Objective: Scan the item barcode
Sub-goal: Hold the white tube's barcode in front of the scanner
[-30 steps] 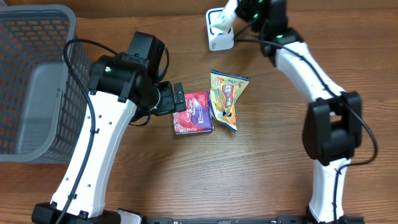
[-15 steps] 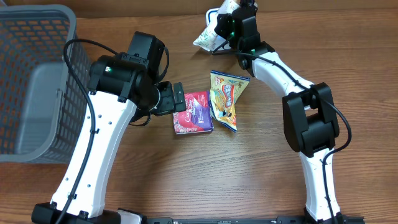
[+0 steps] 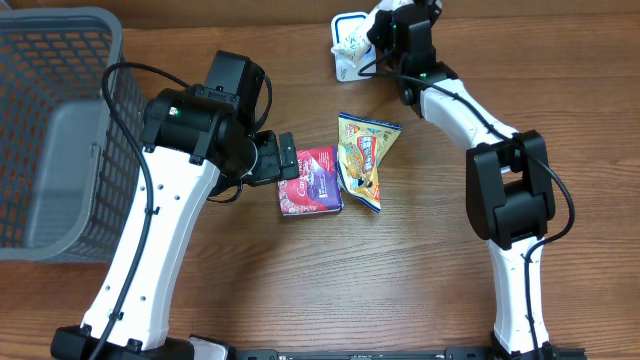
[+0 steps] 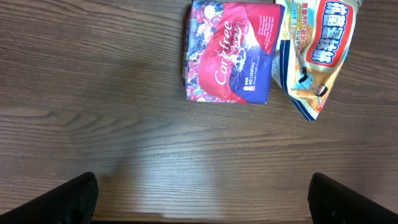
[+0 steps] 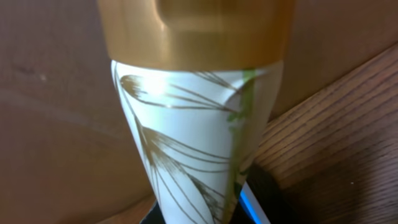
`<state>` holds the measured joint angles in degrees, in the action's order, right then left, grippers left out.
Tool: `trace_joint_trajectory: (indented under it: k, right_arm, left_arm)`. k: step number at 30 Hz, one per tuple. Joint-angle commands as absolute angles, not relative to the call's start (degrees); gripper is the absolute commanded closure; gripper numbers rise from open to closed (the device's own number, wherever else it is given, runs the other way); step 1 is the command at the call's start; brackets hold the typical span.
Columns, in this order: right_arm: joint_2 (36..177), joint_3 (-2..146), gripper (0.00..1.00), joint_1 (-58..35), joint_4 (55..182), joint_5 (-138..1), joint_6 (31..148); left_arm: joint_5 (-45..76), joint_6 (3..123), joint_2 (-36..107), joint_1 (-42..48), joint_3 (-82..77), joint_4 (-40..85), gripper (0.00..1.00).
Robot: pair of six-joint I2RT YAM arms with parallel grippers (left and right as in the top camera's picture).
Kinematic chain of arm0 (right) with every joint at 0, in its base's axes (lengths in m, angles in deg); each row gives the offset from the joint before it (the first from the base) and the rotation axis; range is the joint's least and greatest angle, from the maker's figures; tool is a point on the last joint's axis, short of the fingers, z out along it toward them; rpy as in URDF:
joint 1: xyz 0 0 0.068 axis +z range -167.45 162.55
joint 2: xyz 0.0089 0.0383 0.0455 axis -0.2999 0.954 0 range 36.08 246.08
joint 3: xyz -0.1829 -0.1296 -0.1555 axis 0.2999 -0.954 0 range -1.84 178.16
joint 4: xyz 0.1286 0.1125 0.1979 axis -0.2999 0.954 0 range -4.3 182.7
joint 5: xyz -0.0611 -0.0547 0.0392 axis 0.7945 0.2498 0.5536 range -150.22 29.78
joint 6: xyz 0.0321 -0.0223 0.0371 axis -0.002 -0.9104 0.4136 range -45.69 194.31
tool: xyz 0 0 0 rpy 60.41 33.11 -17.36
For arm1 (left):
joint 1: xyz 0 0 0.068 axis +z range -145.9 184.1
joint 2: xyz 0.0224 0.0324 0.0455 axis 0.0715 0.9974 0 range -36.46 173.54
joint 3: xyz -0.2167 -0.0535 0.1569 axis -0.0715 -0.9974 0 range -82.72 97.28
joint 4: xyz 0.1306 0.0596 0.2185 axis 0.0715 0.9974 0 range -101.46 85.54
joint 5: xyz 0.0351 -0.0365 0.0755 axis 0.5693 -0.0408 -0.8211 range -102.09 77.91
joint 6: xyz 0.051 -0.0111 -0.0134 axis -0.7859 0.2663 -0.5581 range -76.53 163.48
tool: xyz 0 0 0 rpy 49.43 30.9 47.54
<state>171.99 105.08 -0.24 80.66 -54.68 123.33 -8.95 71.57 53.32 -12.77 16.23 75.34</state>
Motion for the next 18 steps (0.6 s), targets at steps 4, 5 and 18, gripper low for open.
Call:
trace_joint_trajectory:
  k: [4,5,18]
  right_arm:
    - [169.8,107.7,0.96,-0.5,79.0,-53.8,125.6]
    - [169.8,107.7,0.96,-0.5,78.9,-53.8,125.6]
    - [167.2,108.9,0.96,-1.9,79.1,-54.1,125.0]
  left_arm:
    - [-9.3,70.7,52.7,-12.8,17.0,75.3,0.00]
    - [-9.3,70.7,52.7,-12.8,17.0,75.3,0.00]
    - [-9.3,70.7,52.7,-12.8,17.0,75.3,0.00]
